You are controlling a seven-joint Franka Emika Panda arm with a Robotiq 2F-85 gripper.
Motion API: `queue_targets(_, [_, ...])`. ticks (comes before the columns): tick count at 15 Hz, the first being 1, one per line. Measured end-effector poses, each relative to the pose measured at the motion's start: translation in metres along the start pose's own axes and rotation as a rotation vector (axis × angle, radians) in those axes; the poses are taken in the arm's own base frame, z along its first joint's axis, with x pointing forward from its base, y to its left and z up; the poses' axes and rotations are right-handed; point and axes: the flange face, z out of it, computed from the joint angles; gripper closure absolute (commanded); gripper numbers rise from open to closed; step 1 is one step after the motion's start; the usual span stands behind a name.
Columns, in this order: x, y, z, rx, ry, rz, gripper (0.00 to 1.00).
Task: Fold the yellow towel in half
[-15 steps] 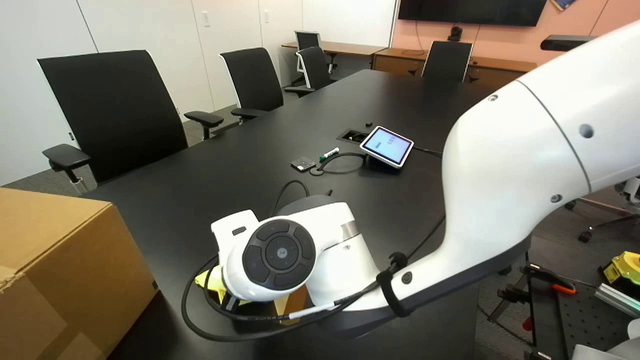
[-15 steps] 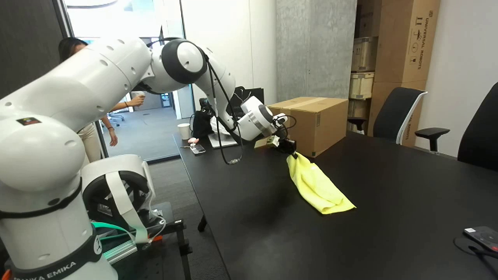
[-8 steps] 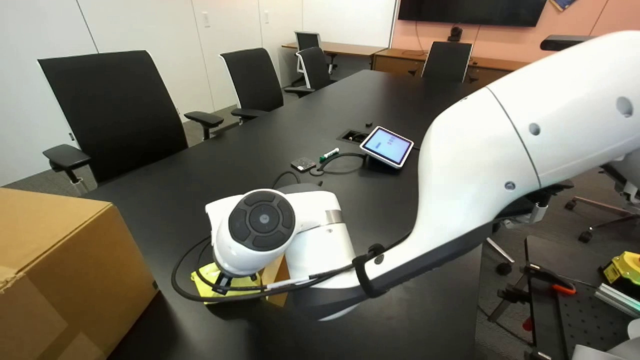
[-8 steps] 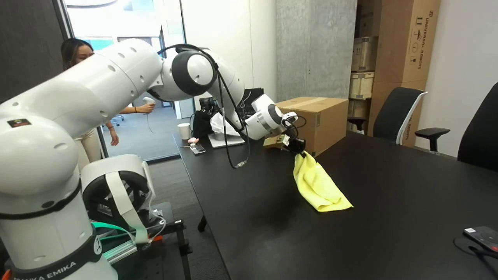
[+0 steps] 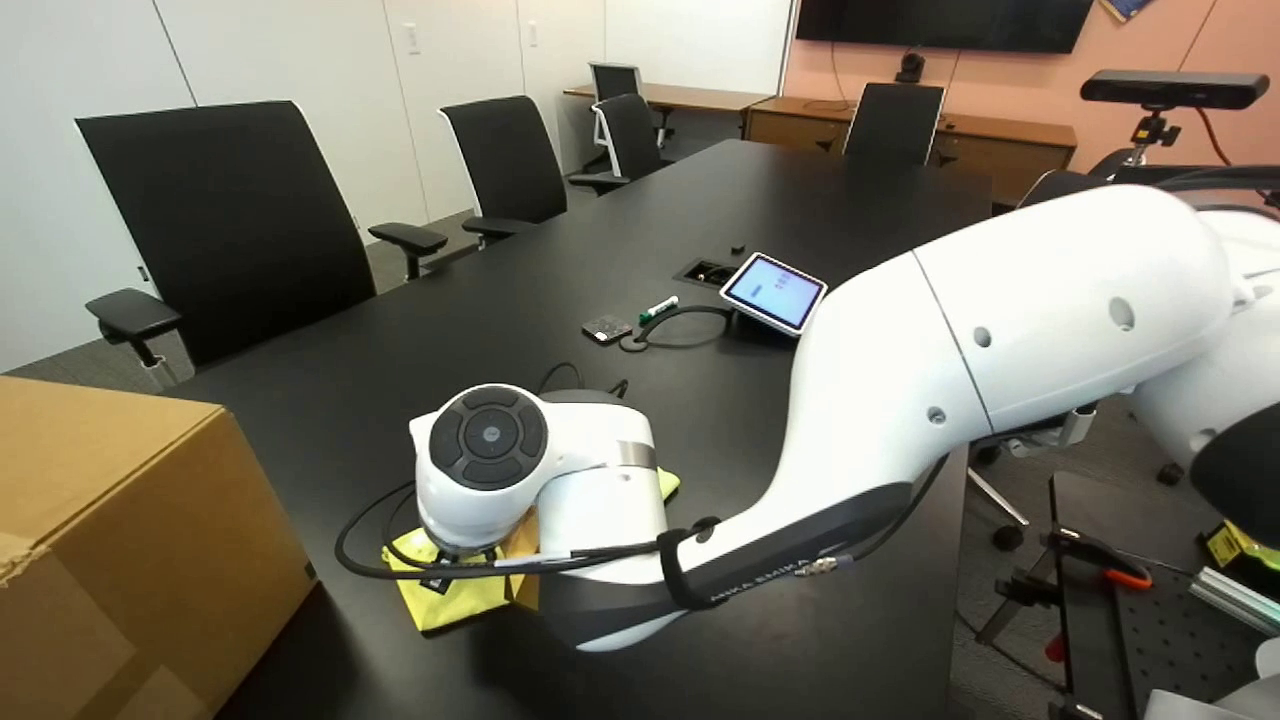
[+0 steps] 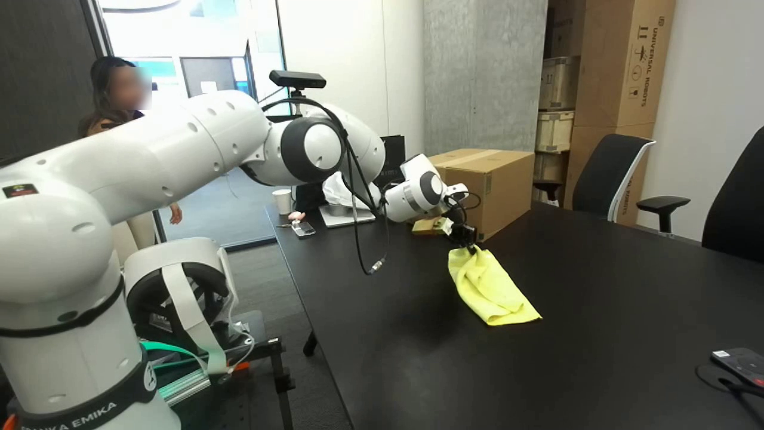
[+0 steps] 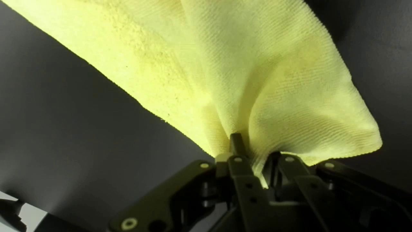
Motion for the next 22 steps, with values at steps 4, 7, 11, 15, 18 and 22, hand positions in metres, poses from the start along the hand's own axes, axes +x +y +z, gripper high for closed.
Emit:
queue_targets(4, [0.023, -0.001, -0.02, 0.019, 0.049, 0.016, 0.2])
queue_targets(7, [0.056, 0.009, -0.061, 0.027, 0.127, 0.042, 0.01])
queue_targets(11, [0.087, 0.044, -0.107, 0.014, 0.18, 0.089, 0.0])
queue_targets(15, [0.073, 0.073, -0.113, 0.045, 0.045, 0.125, 0.0])
queue_targets(18, [0.053, 0.077, -0.117, 0.145, -0.06, 0.144, 0.0])
queue_targets(22, [0.02, 0.082, -0.128, 0.274, -0.206, 0.228, 0.0])
